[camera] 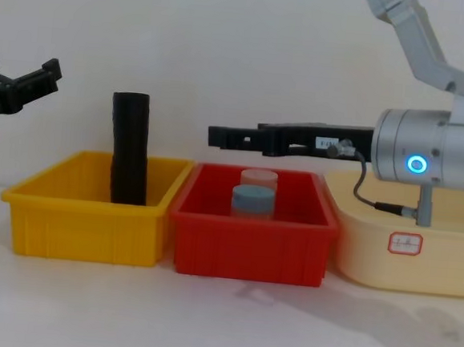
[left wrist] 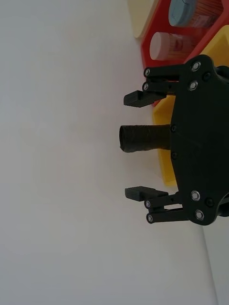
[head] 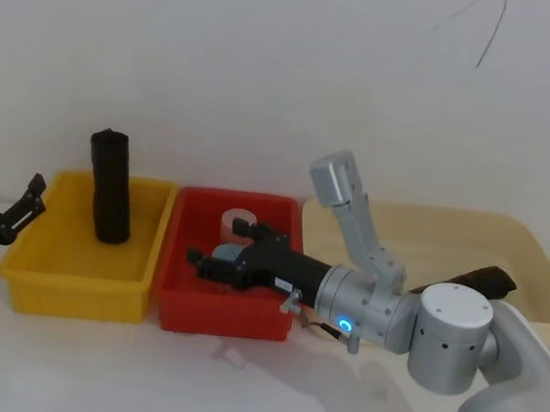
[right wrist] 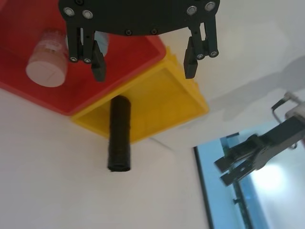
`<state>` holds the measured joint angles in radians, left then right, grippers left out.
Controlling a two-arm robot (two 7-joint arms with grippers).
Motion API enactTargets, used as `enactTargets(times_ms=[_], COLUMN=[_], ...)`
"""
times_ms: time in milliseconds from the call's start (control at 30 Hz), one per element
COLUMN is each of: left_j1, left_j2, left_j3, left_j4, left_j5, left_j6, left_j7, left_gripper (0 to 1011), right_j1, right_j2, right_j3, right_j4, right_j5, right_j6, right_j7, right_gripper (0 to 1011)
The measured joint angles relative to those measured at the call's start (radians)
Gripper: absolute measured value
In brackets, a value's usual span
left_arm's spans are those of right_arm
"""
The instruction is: Pick up the garbage bag with the one hand and transfer it to the other hand.
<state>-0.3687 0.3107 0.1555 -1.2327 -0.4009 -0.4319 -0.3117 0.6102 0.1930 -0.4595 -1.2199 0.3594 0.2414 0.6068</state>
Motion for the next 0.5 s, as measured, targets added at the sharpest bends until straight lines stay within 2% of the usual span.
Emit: enactTargets(times_ms=[200, 500], left_j1=[0.004, 0.007], left_j2=[0.002, 0.004], left_j3=[-0.003, -0.005], left_j4=[-0.002, -0.003], left_j5=[0.002, 0.003], left_j6=[0.001, 0.001], left_j7=[0.005, 0.009], left_gripper=[1001, 1002], right_j1=[0.017, 0.048], right_j2=[-0.012, -0.011], right_j3=[0.027, 0.023], right_j4=[0.02, 0.055], right_j5=[0.025, 0.018], right_j6=[0.032, 0.045], right_j7=[-0.037, -0.063], right_gripper=[1000, 1000])
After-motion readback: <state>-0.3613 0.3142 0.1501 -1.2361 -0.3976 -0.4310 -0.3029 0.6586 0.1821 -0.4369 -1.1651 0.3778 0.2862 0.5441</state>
